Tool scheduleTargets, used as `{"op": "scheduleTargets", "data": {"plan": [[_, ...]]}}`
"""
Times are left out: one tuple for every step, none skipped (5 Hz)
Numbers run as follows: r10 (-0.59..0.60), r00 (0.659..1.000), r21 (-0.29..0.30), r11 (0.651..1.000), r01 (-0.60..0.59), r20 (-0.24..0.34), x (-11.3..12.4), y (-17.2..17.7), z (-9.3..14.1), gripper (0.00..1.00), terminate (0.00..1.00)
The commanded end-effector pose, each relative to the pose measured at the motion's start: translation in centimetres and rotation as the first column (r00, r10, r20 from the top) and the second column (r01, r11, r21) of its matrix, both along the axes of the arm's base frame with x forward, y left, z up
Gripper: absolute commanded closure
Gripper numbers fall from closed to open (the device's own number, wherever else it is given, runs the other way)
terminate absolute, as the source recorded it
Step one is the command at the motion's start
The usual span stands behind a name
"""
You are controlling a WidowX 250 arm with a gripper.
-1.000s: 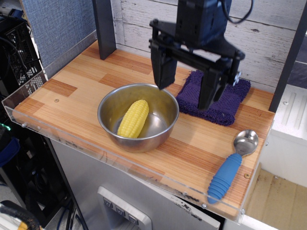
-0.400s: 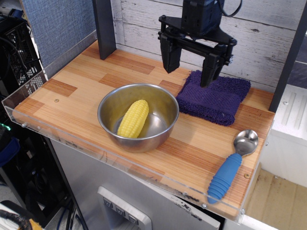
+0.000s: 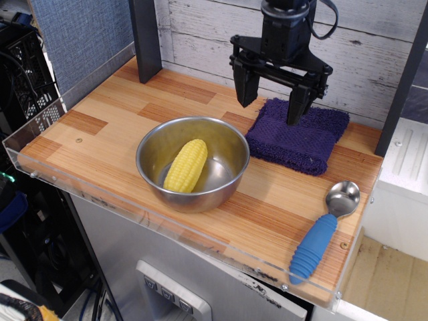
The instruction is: Place the purple cloth to just above and slightly to the left of the silver bowl.
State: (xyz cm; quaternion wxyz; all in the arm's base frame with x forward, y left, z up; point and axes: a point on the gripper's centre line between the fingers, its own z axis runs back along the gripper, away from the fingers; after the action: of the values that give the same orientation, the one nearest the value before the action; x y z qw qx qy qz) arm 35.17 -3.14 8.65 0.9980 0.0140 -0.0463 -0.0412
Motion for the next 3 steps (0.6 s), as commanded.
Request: {"op": "scheduleTargets", "data": {"plan": [[0.082, 0.997, -0.075, 0.994, -0.082, -0.008, 2.4, 0.9, -0.6, 0.00, 0.00], [0.110, 0.994, -0.082, 0.990, -0.111, -0.012, 3.2, 0.8, -1.0, 0.00, 0.00], [0.107, 0.994, -0.076, 0.991, -0.105, 0.015, 3.8, 0.2, -1.0, 0.00, 0.00]]}}
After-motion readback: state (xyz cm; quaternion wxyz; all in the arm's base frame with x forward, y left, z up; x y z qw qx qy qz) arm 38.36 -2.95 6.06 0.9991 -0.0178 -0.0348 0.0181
